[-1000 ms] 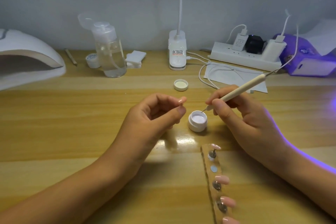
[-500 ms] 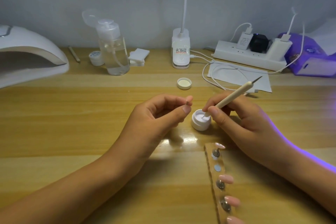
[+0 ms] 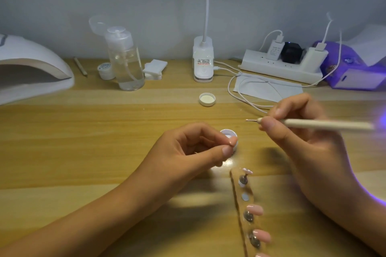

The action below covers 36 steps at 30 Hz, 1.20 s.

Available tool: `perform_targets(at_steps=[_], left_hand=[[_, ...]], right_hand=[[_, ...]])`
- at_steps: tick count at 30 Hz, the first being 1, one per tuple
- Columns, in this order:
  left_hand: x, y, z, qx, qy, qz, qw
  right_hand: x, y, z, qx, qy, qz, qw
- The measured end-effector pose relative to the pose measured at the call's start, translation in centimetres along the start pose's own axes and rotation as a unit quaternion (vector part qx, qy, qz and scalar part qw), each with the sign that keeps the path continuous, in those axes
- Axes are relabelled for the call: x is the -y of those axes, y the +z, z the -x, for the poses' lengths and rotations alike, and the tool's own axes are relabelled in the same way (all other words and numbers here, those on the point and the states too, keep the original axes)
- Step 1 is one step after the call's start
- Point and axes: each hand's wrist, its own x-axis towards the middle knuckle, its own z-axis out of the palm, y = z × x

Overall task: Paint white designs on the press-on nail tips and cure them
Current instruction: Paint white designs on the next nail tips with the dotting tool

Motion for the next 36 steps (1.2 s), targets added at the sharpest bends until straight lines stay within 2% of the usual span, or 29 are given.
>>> perform_targets(at_steps=[4, 9, 14, 36], left_hand=[[0.2, 0.0, 0.0, 0.036, -0.022, -0.005, 0.999], [0.2, 0.1, 0.0, 0.050, -0.011, -0.018, 0.999], [0.5, 0.0, 0.0, 0.044, -0.010, -0.022, 0.999], [0.6, 0.0, -0.1, 0.044, -0.019, -0.024, 0.999]], right_hand=[[0.2, 0.0, 0.2, 0.049, 0.067, -0.121, 0.989], [0.7, 0.7, 0.1, 0.064, 0.110, -0.173, 0.977], [1.1, 1.2, 0.1, 0.067, 0.146, -0.187, 0.969], [0.5, 1.0, 0.2, 0.103, 0.130, -0.162, 0.973]])
